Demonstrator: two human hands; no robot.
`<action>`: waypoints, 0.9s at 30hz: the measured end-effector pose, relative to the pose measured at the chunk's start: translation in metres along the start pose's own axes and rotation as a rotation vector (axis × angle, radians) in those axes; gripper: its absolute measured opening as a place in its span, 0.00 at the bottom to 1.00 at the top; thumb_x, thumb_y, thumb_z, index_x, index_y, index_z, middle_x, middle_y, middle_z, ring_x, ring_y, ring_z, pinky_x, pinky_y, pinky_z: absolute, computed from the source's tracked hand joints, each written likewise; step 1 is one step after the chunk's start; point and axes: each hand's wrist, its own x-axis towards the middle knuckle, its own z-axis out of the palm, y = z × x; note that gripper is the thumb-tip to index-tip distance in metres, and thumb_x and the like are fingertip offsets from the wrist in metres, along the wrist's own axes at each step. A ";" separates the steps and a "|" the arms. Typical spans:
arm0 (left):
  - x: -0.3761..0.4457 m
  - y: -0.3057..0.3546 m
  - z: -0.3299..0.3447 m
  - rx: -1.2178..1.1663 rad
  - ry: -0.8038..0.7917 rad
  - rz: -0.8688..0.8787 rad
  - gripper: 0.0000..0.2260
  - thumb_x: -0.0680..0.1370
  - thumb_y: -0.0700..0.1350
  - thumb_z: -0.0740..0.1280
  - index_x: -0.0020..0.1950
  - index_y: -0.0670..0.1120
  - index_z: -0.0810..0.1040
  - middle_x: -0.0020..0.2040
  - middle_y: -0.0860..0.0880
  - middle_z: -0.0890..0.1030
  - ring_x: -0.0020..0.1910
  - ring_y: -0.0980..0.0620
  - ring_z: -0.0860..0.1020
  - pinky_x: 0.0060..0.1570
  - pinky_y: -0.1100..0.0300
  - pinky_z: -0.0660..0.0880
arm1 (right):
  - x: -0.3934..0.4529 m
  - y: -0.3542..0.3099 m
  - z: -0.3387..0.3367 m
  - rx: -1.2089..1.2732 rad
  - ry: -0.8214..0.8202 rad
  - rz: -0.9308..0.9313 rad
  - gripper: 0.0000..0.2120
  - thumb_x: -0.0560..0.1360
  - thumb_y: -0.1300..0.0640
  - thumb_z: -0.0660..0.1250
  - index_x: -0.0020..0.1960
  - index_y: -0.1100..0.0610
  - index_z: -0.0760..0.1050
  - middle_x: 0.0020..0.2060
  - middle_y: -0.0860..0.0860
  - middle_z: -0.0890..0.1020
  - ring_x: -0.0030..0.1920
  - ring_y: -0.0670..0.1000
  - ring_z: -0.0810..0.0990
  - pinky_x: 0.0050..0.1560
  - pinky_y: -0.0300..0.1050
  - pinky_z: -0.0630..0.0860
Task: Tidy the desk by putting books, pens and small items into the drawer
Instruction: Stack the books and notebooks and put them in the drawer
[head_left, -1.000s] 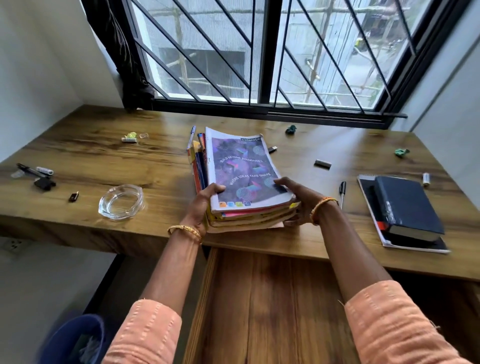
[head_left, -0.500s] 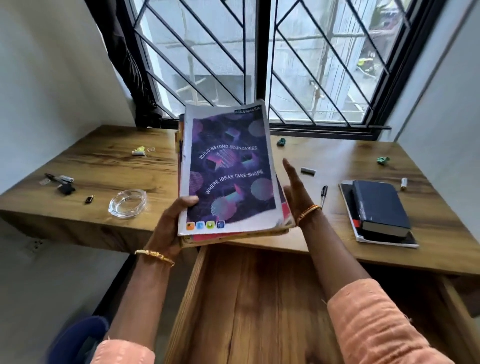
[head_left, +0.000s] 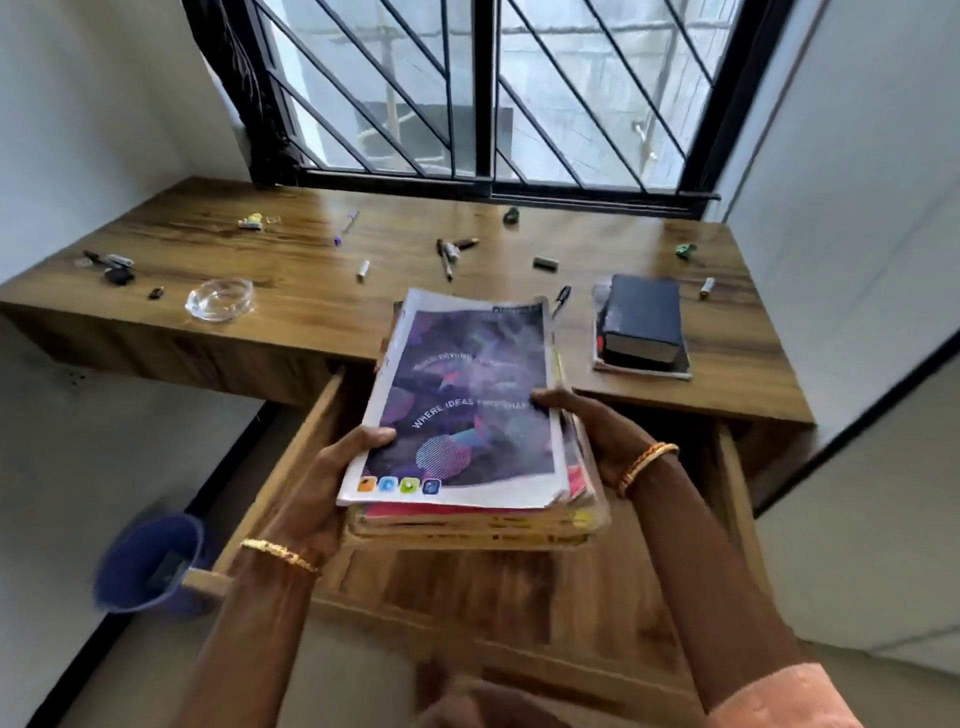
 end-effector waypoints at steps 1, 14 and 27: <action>-0.008 -0.008 0.006 0.013 0.019 -0.037 0.11 0.69 0.44 0.67 0.45 0.43 0.85 0.43 0.38 0.84 0.34 0.44 0.83 0.35 0.57 0.81 | -0.012 0.011 -0.007 0.013 0.023 0.043 0.26 0.61 0.53 0.77 0.56 0.61 0.80 0.52 0.61 0.82 0.44 0.56 0.83 0.53 0.49 0.80; 0.030 -0.124 0.052 0.099 -0.031 -0.428 0.20 0.67 0.47 0.72 0.54 0.36 0.78 0.42 0.38 0.83 0.33 0.44 0.83 0.34 0.57 0.81 | -0.098 0.075 -0.094 0.166 0.349 0.169 0.25 0.64 0.61 0.72 0.60 0.65 0.75 0.51 0.63 0.82 0.44 0.60 0.84 0.42 0.52 0.82; 0.076 -0.181 0.054 1.302 -0.143 -0.564 0.47 0.60 0.77 0.58 0.75 0.54 0.61 0.74 0.42 0.55 0.71 0.39 0.61 0.72 0.44 0.57 | -0.077 0.082 -0.111 -0.680 0.801 0.419 0.16 0.76 0.62 0.63 0.61 0.70 0.69 0.60 0.62 0.74 0.50 0.56 0.77 0.47 0.44 0.74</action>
